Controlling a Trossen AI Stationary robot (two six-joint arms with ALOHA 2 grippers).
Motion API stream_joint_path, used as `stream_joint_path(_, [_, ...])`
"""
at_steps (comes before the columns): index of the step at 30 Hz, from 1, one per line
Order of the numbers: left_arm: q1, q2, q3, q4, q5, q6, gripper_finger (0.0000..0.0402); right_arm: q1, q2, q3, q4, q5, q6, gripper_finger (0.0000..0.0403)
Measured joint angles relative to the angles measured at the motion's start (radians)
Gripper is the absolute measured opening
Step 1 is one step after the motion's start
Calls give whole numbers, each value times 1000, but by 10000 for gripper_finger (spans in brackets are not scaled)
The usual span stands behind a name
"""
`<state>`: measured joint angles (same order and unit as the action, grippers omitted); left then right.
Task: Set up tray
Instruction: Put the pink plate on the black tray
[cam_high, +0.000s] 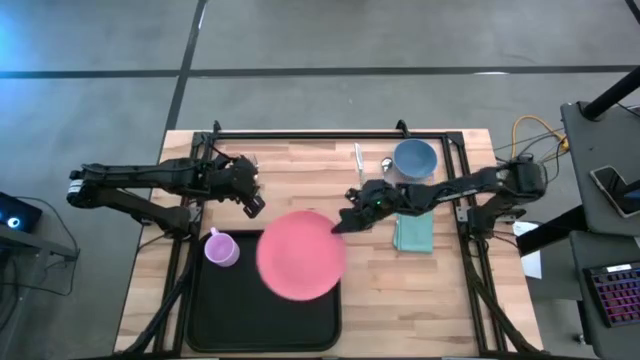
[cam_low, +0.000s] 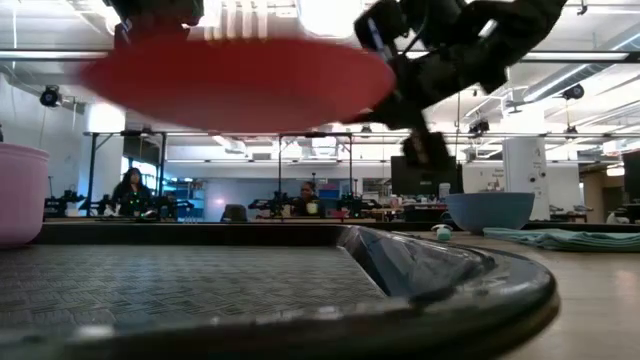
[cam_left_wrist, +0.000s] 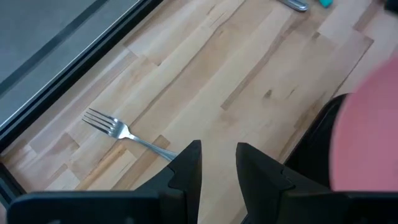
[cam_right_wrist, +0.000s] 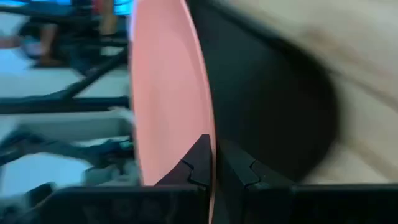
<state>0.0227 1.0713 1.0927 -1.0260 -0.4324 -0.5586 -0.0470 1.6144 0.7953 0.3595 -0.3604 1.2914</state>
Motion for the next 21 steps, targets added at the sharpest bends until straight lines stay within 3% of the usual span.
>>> stream_joint_path(7, [0,5,0,0,0,8,81,50,251,129,63,-43,32,8])
stream_joint_path(14, [0,6,0,-7,0,12,81,77,446,368,63,-72,2,8])
stream_joint_path(21, [0,6,-2,-11,6,64,81,95,611,573,12,-176,-5,8])
